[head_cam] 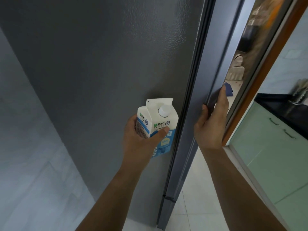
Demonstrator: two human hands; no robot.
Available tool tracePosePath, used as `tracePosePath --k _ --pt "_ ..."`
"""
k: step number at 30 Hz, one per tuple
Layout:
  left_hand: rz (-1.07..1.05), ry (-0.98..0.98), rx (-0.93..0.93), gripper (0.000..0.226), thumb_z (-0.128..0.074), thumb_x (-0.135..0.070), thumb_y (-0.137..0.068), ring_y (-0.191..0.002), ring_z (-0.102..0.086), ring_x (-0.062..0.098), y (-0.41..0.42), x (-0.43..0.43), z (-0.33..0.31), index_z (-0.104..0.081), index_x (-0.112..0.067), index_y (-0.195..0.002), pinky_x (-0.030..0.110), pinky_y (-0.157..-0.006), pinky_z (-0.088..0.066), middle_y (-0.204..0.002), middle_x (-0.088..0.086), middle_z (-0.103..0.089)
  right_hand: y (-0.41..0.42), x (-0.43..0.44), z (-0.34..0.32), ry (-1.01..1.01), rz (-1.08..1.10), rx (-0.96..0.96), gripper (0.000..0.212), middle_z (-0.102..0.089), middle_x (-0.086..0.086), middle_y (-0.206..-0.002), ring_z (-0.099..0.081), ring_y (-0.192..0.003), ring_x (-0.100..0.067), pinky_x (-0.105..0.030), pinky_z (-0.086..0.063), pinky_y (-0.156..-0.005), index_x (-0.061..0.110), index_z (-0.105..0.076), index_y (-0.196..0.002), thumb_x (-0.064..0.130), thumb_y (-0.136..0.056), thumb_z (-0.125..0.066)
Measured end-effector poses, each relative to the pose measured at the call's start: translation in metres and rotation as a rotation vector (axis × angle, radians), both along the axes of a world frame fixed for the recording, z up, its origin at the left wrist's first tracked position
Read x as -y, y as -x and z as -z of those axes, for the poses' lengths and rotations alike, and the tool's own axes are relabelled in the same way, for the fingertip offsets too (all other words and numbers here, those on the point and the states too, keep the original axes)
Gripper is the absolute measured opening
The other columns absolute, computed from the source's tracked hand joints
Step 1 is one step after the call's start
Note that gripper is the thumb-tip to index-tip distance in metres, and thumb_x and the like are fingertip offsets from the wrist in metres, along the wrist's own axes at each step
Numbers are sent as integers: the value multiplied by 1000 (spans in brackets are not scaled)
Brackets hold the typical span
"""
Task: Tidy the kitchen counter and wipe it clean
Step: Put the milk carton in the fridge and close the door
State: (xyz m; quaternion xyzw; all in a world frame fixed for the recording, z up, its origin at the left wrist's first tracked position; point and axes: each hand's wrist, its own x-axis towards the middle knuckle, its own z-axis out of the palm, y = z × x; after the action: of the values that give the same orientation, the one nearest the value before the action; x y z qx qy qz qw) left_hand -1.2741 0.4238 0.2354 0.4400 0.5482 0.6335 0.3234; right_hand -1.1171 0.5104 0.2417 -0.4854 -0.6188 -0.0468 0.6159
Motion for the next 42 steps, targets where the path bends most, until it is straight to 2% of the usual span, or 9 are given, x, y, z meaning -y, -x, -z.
tracePosePath --k 4,10,15,19,21,26,33,36,42 --pt "-14 22 40 43 -80 -15 -66 -73 -57 -22 2 7 3 -51 -30 -94 2 -51 -43 -91 -18 -60 4 2 0 36 17 -38 55 -32 -14 -148 -15 -126 5 3 -5 -102 4 -22 -144 5 -94 -45" --pt "-51 45 57 51 -80 -18 -66 -73 -59 -19 5 12 8 -53 -21 -109 4 -53 -46 -96 -13 -64 6 -3 4 68 5 -86 55 -30 -12 -150 -23 -134 -6 0 -9 -105 7 -18 -145 7 -95 -42" --pt "-46 75 40 46 -80 -20 -65 -73 -57 -22 3 12 11 -51 -32 -99 5 -54 -48 -94 -17 -62 -14 -5 7 -1 48 -99 54 -24 6 -141 -13 -128 9 0 -6 -105 3 -19 -144 1 -94 -39" --pt "-38 88 10 51 -80 -25 -64 -78 -60 -18 -8 5 17 -52 -28 -106 12 -57 -53 -98 -16 -64 -53 -6 10 54 55 -84 55 -24 4 -148 -22 -137 -7 -13 -14 -112 11 -13 -147 8 -97 -36" --pt "-26 95 3 50 -80 -26 -63 -80 -62 -14 -18 1 18 -53 -31 -104 15 -60 -54 -99 -17 -64 -69 -5 11 38 59 -47 55 -29 -7 -151 -28 -138 -17 -30 -24 -115 12 -14 -147 12 -97 -37" --pt "3 105 11 46 -81 -19 -63 -75 -62 -15 -55 -9 16 -51 -36 -95 13 -57 -53 -93 -17 -65 -108 -15 18 -29 86 -47 52 -35 -17 -144 -38 -130 -27 -53 -41 -100 12 -19 -146 22 -98 -37" --pt "-27 80 45 57 -78 -30 -54 -78 -62 -16 -120 -27 11 -51 -34 -104 14 -57 -54 -97 -18 -63 -178 -28 18 -65 88 -140 48 -36 -16 -139 -39 -128 -23 -46 -41 -101 5 -29 -142 14 -96 -41" --pt "-40 84 54 55 -73 -38 -47 -80 -62 -15 -148 -39 8 -50 -39 -97 15 -57 -53 -97 -18 -63 -193 -22 22 -127 86 10 46 -28 -26 -142 -24 -136 -23 -37 -25 -114 -6 -39 -133 11 -92 -52" --pt "-81 86 22 49 -75 -36 -54 -80 -63 -11 -198 -74 8 -47 -43 -94 15 -61 -50 -96 -22 -61 -209 -51 23 76 -269 293 39 -50 -10 -131 -44 -123 -16 -17 -34 -104 7 -51 -125 25 -91 -53"
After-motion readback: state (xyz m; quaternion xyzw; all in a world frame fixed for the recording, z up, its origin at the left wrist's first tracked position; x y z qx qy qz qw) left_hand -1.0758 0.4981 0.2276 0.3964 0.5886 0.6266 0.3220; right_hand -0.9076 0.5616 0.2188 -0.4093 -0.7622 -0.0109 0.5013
